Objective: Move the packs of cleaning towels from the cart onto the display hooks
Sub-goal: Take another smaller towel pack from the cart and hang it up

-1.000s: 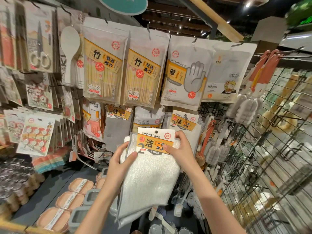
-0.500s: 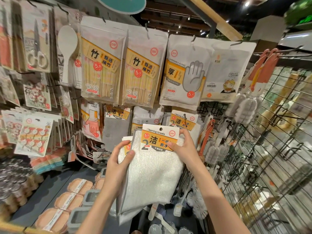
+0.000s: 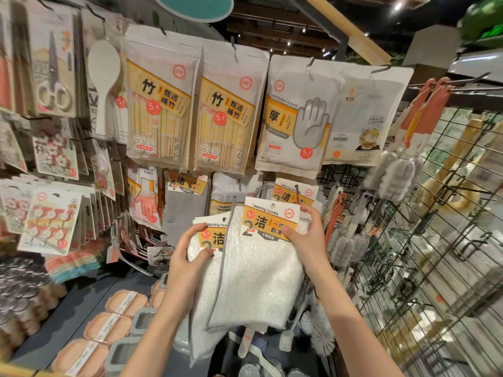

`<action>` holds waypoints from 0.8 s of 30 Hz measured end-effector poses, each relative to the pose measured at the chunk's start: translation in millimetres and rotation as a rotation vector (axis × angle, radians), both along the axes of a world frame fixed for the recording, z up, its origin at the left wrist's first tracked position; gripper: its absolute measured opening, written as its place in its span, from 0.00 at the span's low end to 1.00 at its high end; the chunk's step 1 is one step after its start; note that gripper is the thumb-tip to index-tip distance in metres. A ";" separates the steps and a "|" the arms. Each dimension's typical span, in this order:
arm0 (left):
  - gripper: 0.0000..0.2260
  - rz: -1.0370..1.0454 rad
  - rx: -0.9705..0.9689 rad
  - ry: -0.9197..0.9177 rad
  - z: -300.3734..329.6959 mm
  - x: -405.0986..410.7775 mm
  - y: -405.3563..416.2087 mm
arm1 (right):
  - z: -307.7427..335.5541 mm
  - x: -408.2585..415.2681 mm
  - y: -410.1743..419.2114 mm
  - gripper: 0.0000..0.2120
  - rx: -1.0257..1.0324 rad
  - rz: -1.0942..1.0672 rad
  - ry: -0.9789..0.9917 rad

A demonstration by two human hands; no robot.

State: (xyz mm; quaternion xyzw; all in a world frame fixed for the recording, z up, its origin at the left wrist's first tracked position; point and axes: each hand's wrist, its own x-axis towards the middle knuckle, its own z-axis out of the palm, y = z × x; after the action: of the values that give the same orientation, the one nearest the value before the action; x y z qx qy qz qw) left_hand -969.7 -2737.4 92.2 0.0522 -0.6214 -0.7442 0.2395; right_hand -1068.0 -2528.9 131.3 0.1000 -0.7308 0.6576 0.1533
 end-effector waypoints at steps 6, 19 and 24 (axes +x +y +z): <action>0.21 0.005 -0.014 -0.001 -0.4 -4.2 1.8 | -1.3 -8.2 9.6 0.25 -0.030 -0.074 0.079; 0.17 0.012 -0.019 0.024 1.5 -20.4 9.8 | 7.8 -49.1 34.7 0.20 0.043 -0.184 0.109; 0.17 0.018 -0.041 0.026 -0.1 -25.2 10.1 | 2.5 -63.0 37.7 0.19 0.062 -0.208 0.053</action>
State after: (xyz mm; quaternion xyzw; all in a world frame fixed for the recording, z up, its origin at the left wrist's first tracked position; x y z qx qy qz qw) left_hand -994.9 -2727.3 92.1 0.0432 -0.6330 -0.7295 0.2555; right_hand -1131.1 -2491.2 133.8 0.0459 -0.7530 0.6122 0.2369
